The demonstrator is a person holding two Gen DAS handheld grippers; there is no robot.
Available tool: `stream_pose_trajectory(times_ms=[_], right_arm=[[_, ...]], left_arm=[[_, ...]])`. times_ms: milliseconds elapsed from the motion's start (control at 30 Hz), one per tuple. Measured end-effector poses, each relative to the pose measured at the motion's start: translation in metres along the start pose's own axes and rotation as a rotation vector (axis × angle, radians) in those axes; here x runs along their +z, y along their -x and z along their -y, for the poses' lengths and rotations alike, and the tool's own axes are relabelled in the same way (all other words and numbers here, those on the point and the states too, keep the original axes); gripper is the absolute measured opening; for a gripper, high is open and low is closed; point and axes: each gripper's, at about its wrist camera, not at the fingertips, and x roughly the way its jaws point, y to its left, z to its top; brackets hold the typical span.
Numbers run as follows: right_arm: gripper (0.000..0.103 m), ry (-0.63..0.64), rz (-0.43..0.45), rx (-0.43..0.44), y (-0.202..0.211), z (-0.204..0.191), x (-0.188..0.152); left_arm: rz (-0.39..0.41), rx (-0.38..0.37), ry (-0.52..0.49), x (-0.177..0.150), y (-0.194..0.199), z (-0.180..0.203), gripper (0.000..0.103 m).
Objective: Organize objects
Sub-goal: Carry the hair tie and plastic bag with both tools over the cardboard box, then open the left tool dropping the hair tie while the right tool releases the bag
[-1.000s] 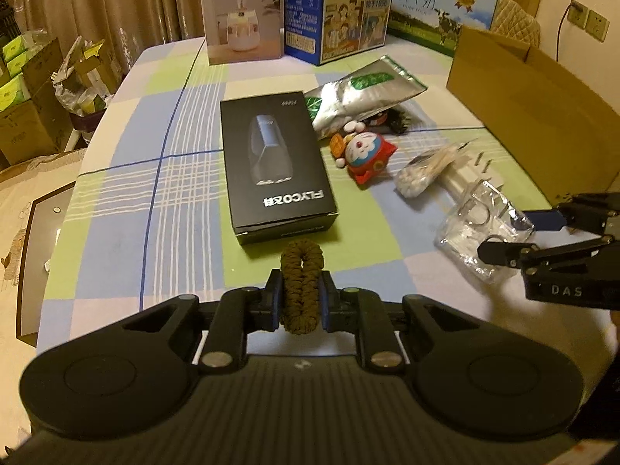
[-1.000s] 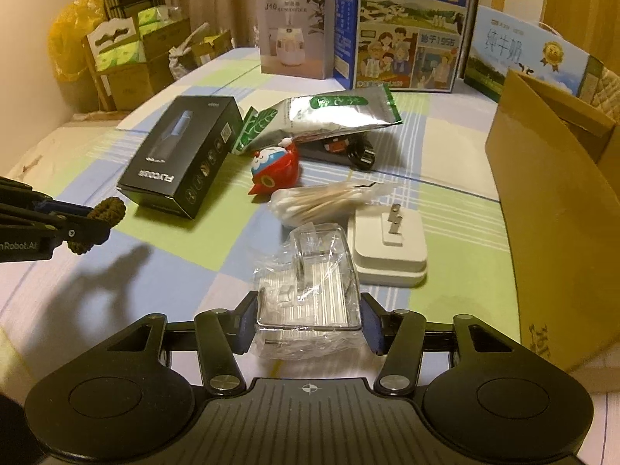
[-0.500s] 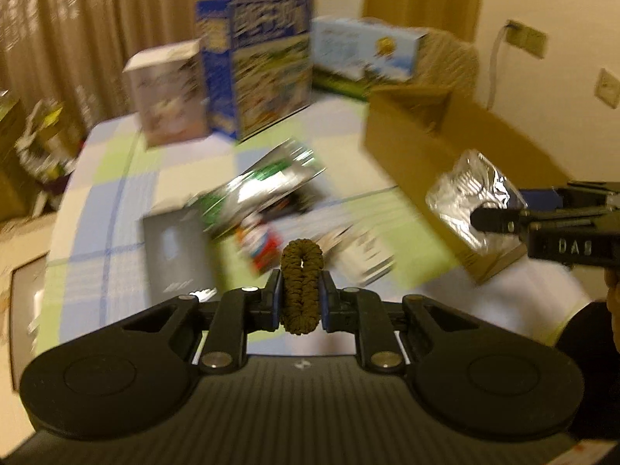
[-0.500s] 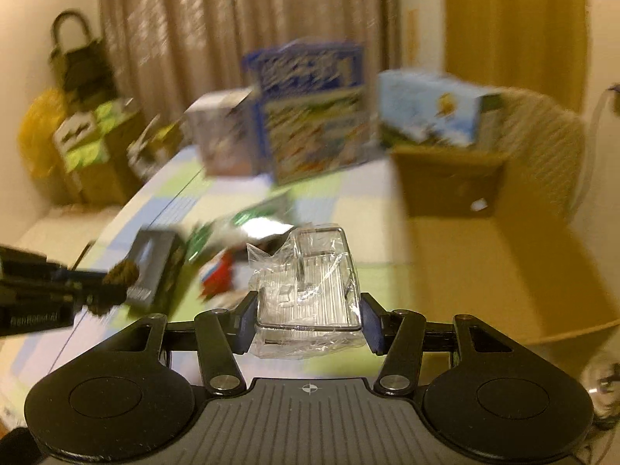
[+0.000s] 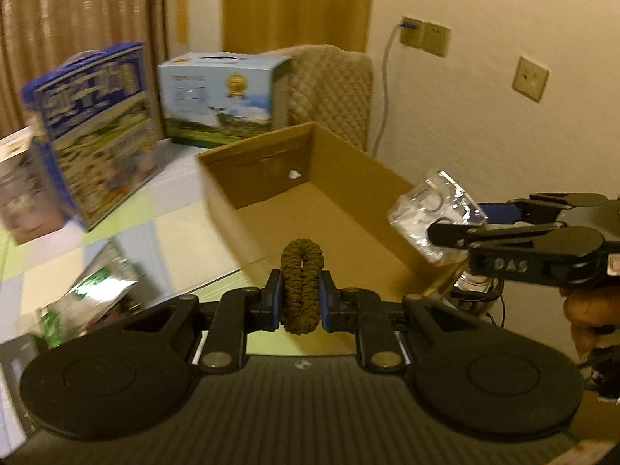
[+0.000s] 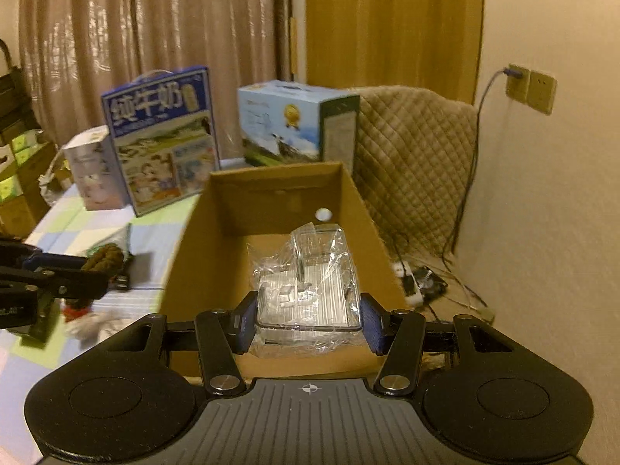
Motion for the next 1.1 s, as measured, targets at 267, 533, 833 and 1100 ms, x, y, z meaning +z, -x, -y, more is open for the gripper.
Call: stream_pose_trajectory(times_ms=[267,533,833,1100], right_arm=[[0.051,-0.032,-0.039,-0.007,-0.03,0.029,-0.005],[0.051,-0.052,-0.064,-0.002,-0.048,0.039,-0.011],[0.051,-0.053,-0.068,0.019,-0.056,0.037,-0.013],[0.062,-0.116,0.022,0.039,-0.045,0.039,-0.003]], left_arm=[[-0.045,-0.037,-0.048,0.013,-0.054,0.026,0.016],[-0.051,-0.03,-0.079,0.017,-0.083,0.026,0.046],[-0.018,-0.015,-0.057,0.017,-0.069,0.013,0.054],[0.019,0.006,-0.015,0.013,-0.037,0.0,0.064]])
